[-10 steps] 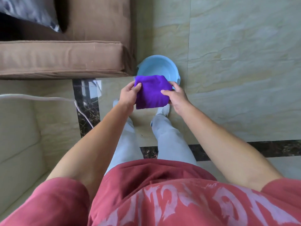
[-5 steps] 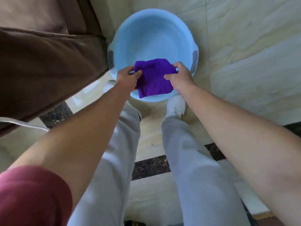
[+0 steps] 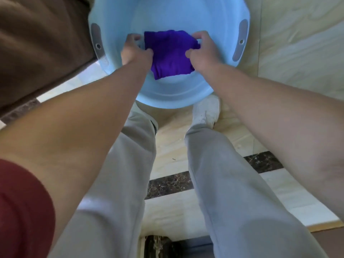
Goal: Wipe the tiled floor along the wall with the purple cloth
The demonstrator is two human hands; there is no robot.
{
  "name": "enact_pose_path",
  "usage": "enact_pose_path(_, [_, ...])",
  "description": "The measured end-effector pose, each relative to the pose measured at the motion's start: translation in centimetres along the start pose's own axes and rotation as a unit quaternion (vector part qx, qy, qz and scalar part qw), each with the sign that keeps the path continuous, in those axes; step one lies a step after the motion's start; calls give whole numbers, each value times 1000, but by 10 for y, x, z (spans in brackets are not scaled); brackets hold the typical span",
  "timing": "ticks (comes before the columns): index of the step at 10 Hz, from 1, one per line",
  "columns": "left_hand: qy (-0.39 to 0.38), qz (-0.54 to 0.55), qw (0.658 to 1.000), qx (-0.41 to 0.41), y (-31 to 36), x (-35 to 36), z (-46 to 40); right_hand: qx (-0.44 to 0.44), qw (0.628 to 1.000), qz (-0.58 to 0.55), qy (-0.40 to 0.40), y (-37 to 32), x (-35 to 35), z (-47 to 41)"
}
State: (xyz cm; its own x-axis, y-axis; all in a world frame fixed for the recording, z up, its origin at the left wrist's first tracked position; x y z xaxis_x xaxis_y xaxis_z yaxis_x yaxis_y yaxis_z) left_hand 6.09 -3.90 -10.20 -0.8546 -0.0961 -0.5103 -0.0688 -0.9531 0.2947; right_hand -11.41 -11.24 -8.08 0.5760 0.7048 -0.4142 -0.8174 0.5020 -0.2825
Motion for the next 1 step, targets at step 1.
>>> enact_pose_path(1, [-13,23,999,-18,0,-17,20,0,999,4,36,-11,-12,20])
Point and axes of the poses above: each hand's wrist, its own z-axis away from the middle knuckle, its own x-axis out of the palm, y = z × x, the point moved 1 cm from there along -z, towards the middle knuckle, and after that the axes turned 4 degrees about z, right-handed, at the moved point
